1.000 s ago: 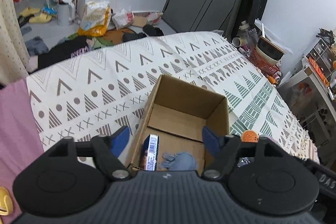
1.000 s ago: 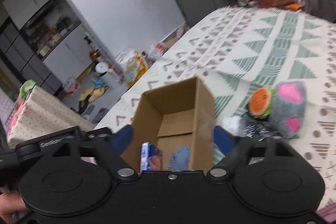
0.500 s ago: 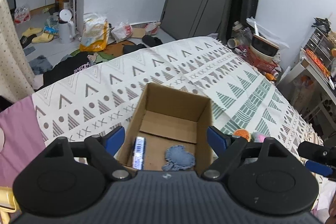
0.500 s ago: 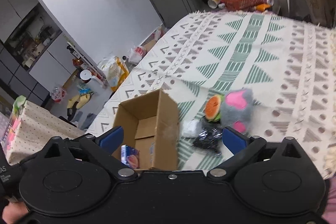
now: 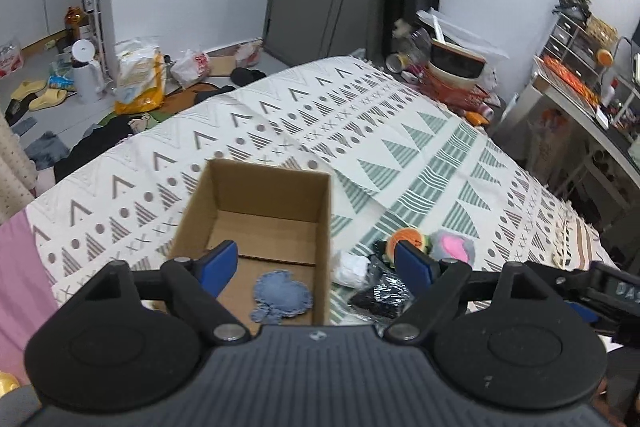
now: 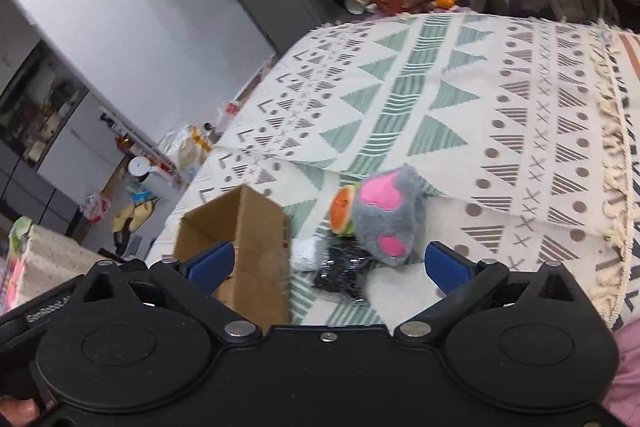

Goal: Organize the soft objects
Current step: 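Grasp the grey plush with the right tool while the left tool grasps it too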

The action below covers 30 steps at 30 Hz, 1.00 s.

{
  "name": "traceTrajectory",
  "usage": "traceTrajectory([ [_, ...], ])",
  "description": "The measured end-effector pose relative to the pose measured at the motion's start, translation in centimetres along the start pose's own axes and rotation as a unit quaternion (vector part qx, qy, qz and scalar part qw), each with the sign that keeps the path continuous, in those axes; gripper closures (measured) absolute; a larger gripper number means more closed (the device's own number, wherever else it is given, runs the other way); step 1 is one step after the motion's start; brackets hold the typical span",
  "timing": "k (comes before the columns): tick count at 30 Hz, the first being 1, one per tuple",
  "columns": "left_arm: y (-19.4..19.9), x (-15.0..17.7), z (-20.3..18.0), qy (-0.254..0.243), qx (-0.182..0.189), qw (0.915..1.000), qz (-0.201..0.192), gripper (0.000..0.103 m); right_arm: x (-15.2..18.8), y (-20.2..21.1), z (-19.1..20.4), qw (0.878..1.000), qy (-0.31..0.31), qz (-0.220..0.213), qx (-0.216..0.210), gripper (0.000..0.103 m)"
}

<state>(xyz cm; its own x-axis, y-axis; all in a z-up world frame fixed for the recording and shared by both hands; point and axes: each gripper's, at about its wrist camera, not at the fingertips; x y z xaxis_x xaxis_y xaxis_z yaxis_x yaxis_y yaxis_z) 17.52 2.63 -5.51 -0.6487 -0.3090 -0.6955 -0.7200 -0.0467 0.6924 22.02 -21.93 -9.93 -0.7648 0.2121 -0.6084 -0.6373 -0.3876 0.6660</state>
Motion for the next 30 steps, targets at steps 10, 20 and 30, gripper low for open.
traceTrajectory([
  [10, -3.5, 0.8, -4.7, -0.008, 0.009, 0.9999, 0.003, 0.019, -0.2, -1.4, -4.2, 0.999, -0.042, -0.005, 0.025, 0.024],
  [20, -7.4, 1.3, -7.4, 0.005, 0.004, 1.0000, 0.007, 0.038, -0.3, -3.1, -8.0, 0.994, -0.105, 0.006, 0.010, 0.055],
  [30, -12.5, 2.9, -8.4, 0.034, -0.015, 0.9977, 0.056, 0.060, -0.8, -5.1, -9.5, 0.991, -0.135, 0.012, -0.008, 0.059],
])
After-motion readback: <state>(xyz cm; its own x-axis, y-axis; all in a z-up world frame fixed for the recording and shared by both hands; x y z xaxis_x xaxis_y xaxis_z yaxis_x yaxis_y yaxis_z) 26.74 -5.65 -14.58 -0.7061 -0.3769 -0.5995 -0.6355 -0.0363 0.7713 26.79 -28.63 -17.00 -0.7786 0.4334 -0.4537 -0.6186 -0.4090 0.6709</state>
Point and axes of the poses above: each gripper's, at about its wrist camera, not at the fingertips, and y roughly against the way its jaws point, z to its left, x to its underside, and after that the axes turned 3 degrees about -z, right-handed
